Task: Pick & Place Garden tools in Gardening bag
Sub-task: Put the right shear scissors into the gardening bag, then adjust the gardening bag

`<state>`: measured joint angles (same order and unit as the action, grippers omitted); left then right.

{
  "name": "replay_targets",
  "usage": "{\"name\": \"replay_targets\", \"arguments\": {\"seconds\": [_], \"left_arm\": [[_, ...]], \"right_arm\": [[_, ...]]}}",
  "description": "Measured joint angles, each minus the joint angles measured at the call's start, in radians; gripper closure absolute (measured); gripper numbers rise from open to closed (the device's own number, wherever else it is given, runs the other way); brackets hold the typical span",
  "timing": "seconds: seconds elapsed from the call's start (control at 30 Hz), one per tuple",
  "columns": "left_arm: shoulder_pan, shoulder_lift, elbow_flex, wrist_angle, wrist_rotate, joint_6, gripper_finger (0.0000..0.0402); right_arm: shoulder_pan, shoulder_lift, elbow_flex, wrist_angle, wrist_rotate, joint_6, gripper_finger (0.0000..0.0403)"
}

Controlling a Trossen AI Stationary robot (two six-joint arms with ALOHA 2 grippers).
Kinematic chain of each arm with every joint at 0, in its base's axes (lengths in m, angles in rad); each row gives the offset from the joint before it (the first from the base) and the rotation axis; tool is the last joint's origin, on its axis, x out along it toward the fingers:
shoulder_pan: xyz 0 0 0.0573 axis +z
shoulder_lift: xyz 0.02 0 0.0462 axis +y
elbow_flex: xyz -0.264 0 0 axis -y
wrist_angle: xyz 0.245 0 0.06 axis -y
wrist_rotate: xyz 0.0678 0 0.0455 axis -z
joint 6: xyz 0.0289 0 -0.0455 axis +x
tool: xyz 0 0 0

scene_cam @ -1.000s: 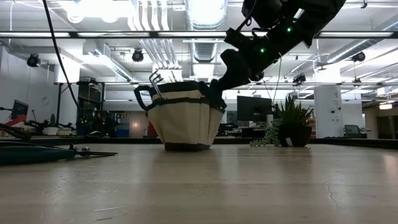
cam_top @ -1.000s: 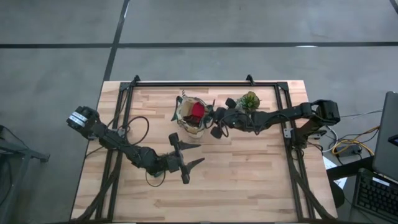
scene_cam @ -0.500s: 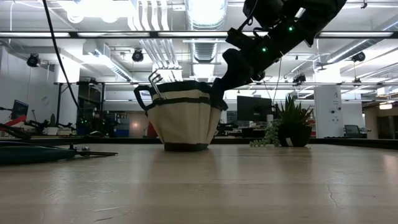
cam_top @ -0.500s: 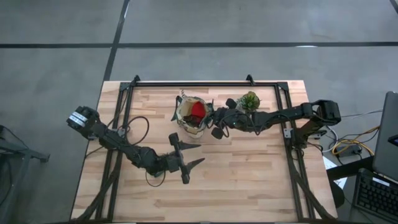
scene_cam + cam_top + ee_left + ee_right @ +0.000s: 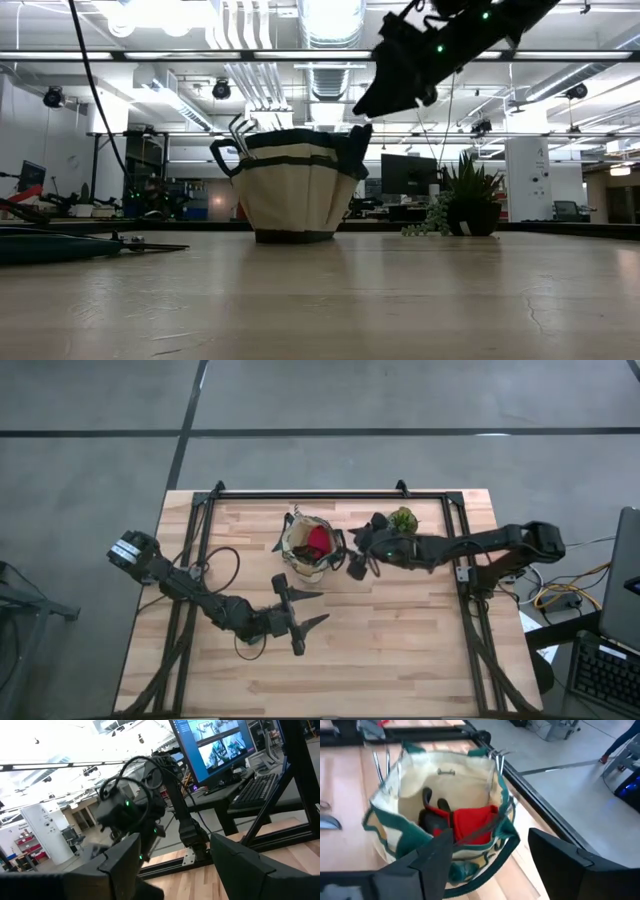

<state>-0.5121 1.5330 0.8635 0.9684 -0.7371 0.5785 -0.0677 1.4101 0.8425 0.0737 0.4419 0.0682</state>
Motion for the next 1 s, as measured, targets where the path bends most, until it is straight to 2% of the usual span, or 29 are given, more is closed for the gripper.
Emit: {"name": "replay_targets", "arguments": {"seconds": [0.17, 0.3, 0.5, 0.67, 1.0], "left_arm": [[0.0, 0.0, 0.0, 0.0, -0.005, 0.0, 0.0158], [0.0, 0.0, 0.0, 0.0, -0.023, 0.0, 0.0158], [-0.003, -0.02, 0.0, 0.005, -0.196, -0.003, 0.0158], [-0.014, -0.045, 0.0, 0.001, -0.234, -0.019, 0.0158], [-0.037, -0.047, 0.0, -0.001, -0.251, 0.002, 0.0158]], "right_arm": [[0.018, -0.038, 0.0, 0.014, -0.085, -0.004, 0.0136], [0.051, -0.004, 0.001, 0.086, -0.194, -0.062, 0.014], [0.084, 0.081, 0.001, 0.177, -0.212, -0.137, 0.0155], [0.089, 0.162, 0.051, 0.186, -0.245, -0.16, 0.0158], [0.087, 0.339, 0.338, -0.106, -0.232, -0.202, 0.0166]]}}
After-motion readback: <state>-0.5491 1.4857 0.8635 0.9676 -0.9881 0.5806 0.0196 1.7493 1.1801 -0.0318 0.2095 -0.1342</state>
